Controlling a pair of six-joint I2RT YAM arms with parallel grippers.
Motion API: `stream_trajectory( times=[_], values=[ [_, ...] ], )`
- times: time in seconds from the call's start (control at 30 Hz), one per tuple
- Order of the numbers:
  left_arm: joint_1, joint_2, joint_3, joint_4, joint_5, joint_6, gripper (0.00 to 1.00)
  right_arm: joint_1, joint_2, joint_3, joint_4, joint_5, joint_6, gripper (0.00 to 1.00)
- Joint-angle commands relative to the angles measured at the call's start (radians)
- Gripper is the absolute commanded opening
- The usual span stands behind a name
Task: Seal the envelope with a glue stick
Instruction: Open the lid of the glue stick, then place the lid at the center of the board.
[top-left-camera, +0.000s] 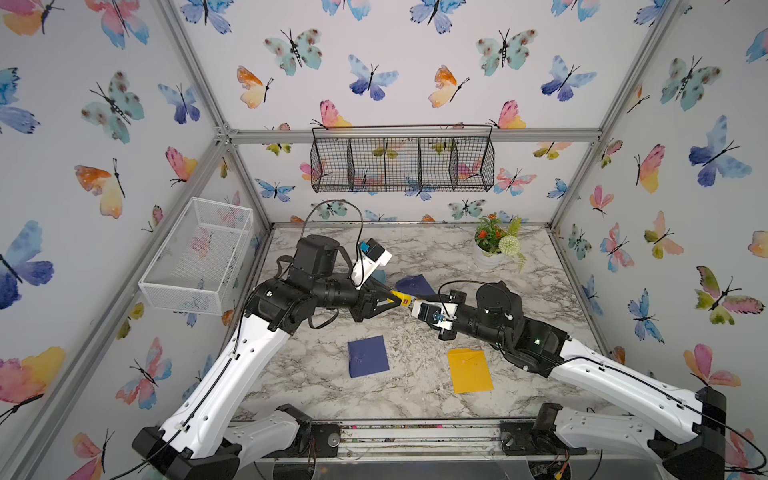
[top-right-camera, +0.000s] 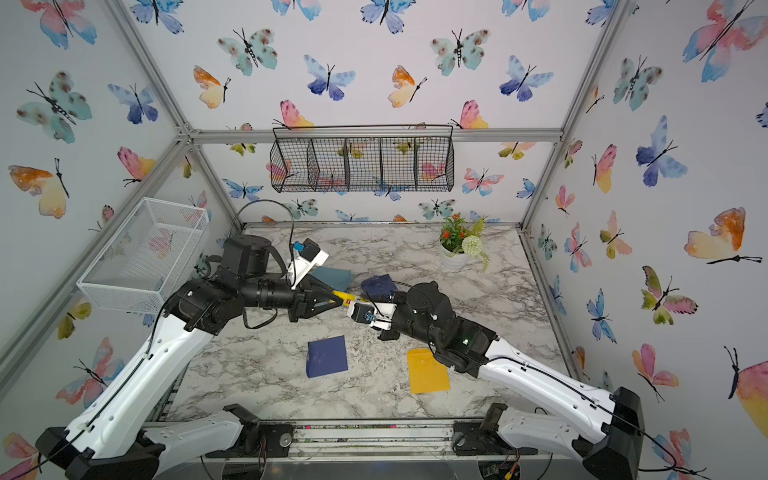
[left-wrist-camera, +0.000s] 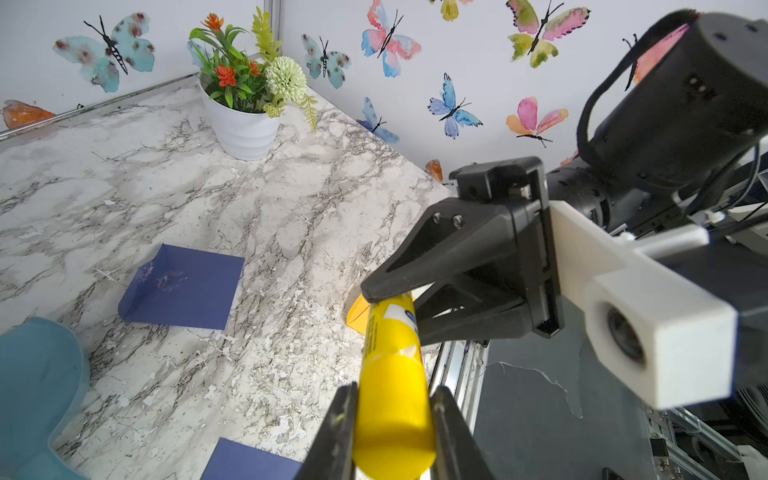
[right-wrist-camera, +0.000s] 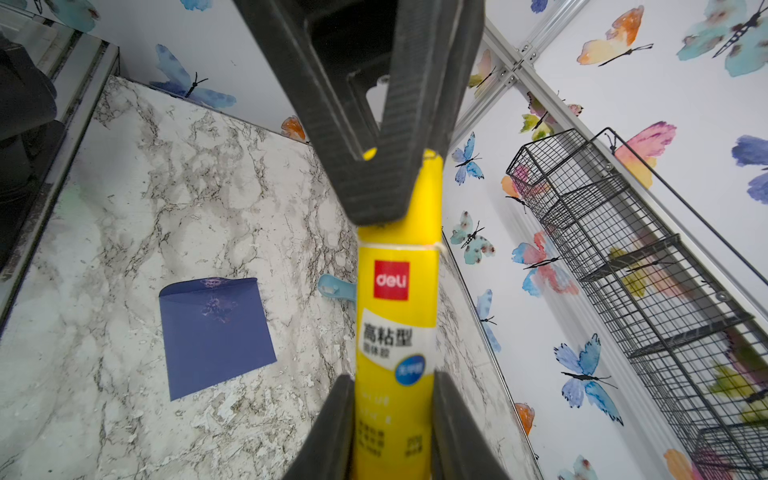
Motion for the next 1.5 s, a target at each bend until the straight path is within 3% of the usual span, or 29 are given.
stream_trajectory(
  times=[0.0, 0.6, 1.13, 1.3, 1.47],
  values=[
    [0.000, -0.011, 0.036, -0.010, -0.021, 0.016, 0.07, -0.001, -0.011, 0.015, -0.034, 0.026, -0.004, 0.03],
    [0.001, -0.078, 0.058, -0.039, -0.159, 0.030, 0.04, -0.001, -0.024, -0.010, -0.053, 0.056, 0.012, 0.03],
    [0.003, -0.067, 0.101, -0.070, -0.139, 0.050, 0.01, -0.001, -0.079, -0.030, -0.079, 0.069, 0.026, 0.03],
    [0.005, -0.068, 0.084, -0.083, -0.242, 0.033, 0.02, -0.001, -0.085, -0.029, -0.084, 0.081, 0.030, 0.03],
    [0.005, -0.057, -0.032, -0.079, -0.459, -0.033, 0.04, -0.001, -0.081, -0.026, -0.091, 0.089, 0.032, 0.03]
  ],
)
